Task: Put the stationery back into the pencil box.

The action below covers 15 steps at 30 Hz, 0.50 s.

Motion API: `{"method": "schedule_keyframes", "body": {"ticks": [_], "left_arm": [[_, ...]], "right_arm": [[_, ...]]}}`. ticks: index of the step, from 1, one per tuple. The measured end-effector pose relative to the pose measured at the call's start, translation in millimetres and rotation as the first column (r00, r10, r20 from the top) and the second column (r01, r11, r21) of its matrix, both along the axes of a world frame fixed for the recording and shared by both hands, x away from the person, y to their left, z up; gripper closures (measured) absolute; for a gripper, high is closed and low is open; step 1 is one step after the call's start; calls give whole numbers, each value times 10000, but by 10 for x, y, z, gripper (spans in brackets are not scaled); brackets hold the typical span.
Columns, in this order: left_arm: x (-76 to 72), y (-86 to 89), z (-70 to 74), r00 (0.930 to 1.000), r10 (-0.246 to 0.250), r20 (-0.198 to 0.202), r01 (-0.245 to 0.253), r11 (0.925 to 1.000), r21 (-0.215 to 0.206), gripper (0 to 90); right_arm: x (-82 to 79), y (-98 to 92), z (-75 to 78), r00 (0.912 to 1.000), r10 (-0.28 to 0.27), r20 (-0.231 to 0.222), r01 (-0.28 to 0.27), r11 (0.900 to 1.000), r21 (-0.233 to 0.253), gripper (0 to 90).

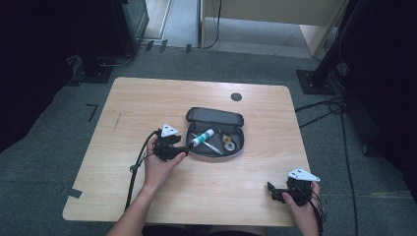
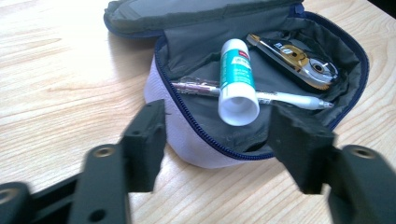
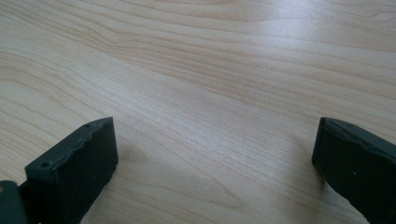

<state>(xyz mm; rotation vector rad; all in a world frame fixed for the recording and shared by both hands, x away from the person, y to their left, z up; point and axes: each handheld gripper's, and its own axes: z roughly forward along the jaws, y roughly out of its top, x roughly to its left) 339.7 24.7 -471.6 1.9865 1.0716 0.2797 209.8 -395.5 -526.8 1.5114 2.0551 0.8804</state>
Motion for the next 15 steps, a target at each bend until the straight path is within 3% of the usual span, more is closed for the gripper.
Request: {"method": "schedule_keyframes", "body": {"ticks": [4, 15], "left_arm": [[-25, -70, -2, 9993, -348, 121, 348, 9994, -19, 576], [-14, -264, -37, 9971, -756, -18, 756, 9968, 248, 630]], "right_arm": [[0, 0, 0, 10000, 2, 1, -2, 10000, -1, 0], [0, 0, 0, 10000, 2, 2, -2, 10000, 0, 0]]}}
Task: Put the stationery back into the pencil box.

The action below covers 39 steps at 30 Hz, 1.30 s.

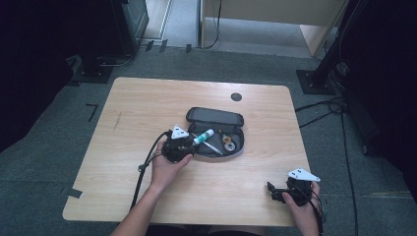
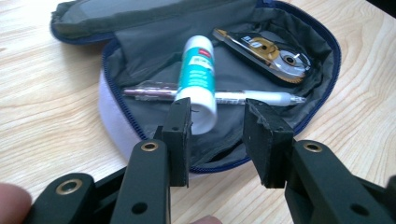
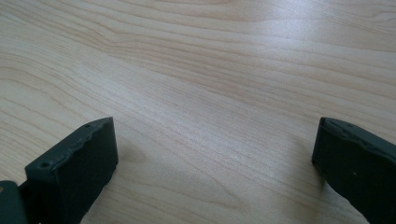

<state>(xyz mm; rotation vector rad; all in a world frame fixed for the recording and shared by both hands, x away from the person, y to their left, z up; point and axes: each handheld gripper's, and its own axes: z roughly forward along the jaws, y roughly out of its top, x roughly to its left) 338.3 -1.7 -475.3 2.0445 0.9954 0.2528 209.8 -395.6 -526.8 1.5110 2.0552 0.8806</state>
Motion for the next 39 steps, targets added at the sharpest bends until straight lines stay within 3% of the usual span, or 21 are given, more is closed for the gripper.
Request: {"method": "schedule_keyframes", "body": {"ticks": [6, 8, 13, 16, 17, 26, 31, 39], "left_arm": [[-38, 48, 40, 10000, -27, -10, 27, 9999, -150, 548], [-64, 95, 56, 10000, 96, 23, -95, 9998, -161, 468], [-131, 252, 91, 9991, 394, 123, -390, 9989, -276, 389], [-181, 351, 112, 9985, 520, 198, -519, 9986, -77, 299], [-198, 378, 116, 9978, 633, 196, -631, 9980, -85, 219], [-366, 683, 123, 9921, 1196, 371, -1206, 9924, 238, 32], [-454, 871, 95, 9902, 1334, 403, -1346, 9905, 295, 0], [-645, 1128, 3, 9805, 1928, 375, -1932, 9811, 70, 0]], "right_arm": [[0, 0, 0, 10000, -3, -1, 3, 10000, 0, 0], [0, 0, 0, 10000, -1, 0, 1, 10000, -1, 0], [0, 1, 0, 10000, -10, 0, 10, 10000, 8, 0], [0, 0, 0, 10000, -1, -1, 1, 10000, 1, 0], [0, 0, 0, 10000, -1, 0, 1, 10000, 1, 0], [0, 1, 1, 10000, -6, -5, 6, 10000, 7, 0], [-1, 0, 2, 10000, -1, -19, 1, 10000, -7, 0], [-1, 0, 2, 10000, 1, -18, -1, 10000, -7, 0]]}}
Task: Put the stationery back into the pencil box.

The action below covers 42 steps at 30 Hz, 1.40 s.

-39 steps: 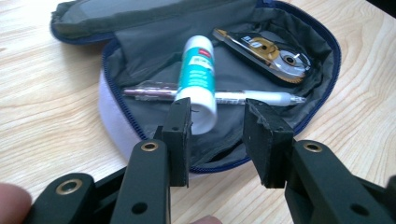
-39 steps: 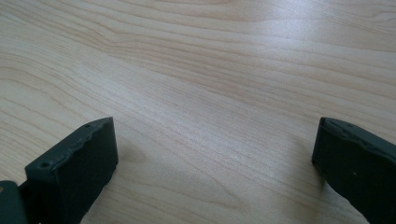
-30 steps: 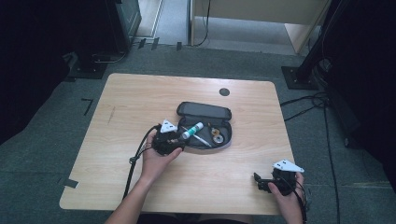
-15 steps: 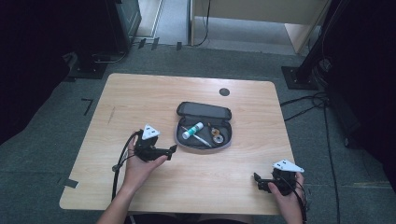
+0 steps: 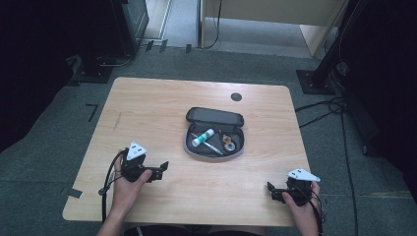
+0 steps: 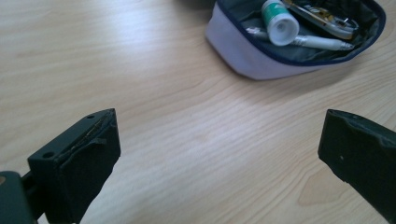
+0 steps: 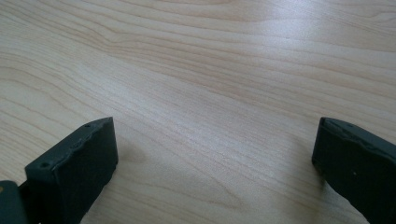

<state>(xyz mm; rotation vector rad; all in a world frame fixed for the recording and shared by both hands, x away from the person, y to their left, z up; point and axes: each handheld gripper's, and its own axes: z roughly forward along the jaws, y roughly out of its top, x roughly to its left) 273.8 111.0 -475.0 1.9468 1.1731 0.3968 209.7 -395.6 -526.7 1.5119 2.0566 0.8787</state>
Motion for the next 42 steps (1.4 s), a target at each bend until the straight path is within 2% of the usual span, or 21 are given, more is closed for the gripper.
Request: {"method": "schedule_keyframes", "body": {"ticks": [4, 9, 15, 23, 29, 31, 33, 36, 38, 42], "left_arm": [[-75, 135, -76, 9997, 235, -58, -236, 9995, -195, 0], [-152, 280, -140, 9989, 459, -94, -459, 9989, 0, 0], [-234, 424, -194, 9966, 800, -189, -801, 9968, -14, 0], [-317, 640, -275, 9905, 1359, -202, -1349, 9899, 440, 0], [-369, 860, -355, 9805, 1939, -328, -1917, 9796, 601, 0], [-380, 924, -363, 9787, 2040, -244, -2015, 9762, 798, 0], [-387, 973, -379, 9742, 2251, -148, -2218, 9676, 1203, 0], [-394, 1029, -406, 9692, 2451, -222, -2399, 9611, 1370, 0], [-401, 1051, -424, 9697, 2415, -364, -2337, 9609, 1483, 0], [-397, 1083, -435, 9617, 2697, -488, -2593, 9530, 1567, 0]], "right_arm": [[0, 0, 0, 10000, -2, 0, 2, 10000, -1, 0], [0, 1, 0, 10000, -9, 4, 9, 10000, 8, 0], [0, 2, 0, 10000, -12, 0, 12, 10000, 13, 0], [0, 1, 0, 10000, -9, 2, 9, 10000, 10, 0], [0, 1, 0, 10000, -20, -3, 20, 10000, 4, 0], [0, 2, 0, 10000, -63, -18, 63, 10000, 27, 0], [-3, 7, 1, 9998, -203, -47, 203, 9998, 56, 0], [-9, 20, 0, 9991, -433, -39, 433, 9990, 68, 0], [-13, 28, 1, 9984, -560, -37, 560, 9984, 49, 0], [-13, 32, 1, 9978, -659, -35, 659, 9978, 43, 0]]}}
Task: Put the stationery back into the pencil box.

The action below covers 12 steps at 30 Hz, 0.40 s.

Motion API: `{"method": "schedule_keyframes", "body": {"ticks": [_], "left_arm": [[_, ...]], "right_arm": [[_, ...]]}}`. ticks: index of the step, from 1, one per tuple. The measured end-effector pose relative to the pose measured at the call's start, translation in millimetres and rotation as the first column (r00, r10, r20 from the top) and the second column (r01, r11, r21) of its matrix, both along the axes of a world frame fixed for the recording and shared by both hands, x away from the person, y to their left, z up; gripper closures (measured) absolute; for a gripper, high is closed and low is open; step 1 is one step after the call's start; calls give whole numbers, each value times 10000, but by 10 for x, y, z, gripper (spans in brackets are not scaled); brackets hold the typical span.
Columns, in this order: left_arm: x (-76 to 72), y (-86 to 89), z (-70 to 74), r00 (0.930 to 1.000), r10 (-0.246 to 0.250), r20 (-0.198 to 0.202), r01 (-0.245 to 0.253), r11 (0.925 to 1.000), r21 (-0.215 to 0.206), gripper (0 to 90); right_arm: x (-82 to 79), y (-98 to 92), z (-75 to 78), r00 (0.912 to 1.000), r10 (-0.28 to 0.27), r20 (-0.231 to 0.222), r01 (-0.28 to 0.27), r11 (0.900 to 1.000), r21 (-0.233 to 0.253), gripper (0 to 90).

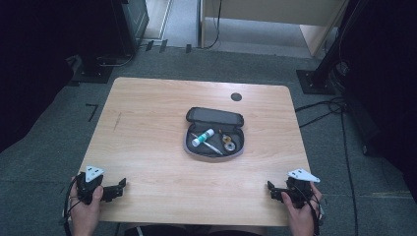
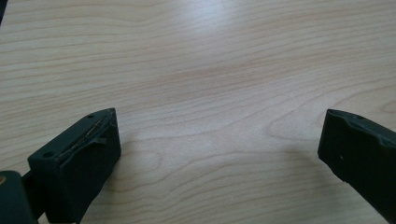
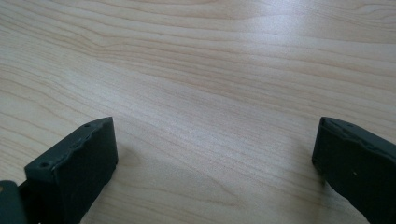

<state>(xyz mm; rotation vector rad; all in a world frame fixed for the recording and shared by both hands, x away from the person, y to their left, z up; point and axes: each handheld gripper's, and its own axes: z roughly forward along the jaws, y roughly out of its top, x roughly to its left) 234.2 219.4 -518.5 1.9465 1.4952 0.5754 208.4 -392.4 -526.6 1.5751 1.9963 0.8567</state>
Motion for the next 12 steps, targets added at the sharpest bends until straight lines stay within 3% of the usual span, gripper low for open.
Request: {"method": "schedule_keyframes", "body": {"ticks": [3, 12], "left_arm": [[8, -34, -6, 10000, 21, -41, -20, 9992, 395, 0], [20, -67, -7, 9994, 351, -35, -350, 9986, 387, 0]], "right_arm": [[0, -1, 0, 10000, -32, -13, 32, 10000, -1, 0], [2, -3, -1, 10000, -42, -4, 42, 10000, -9, 0]]}}
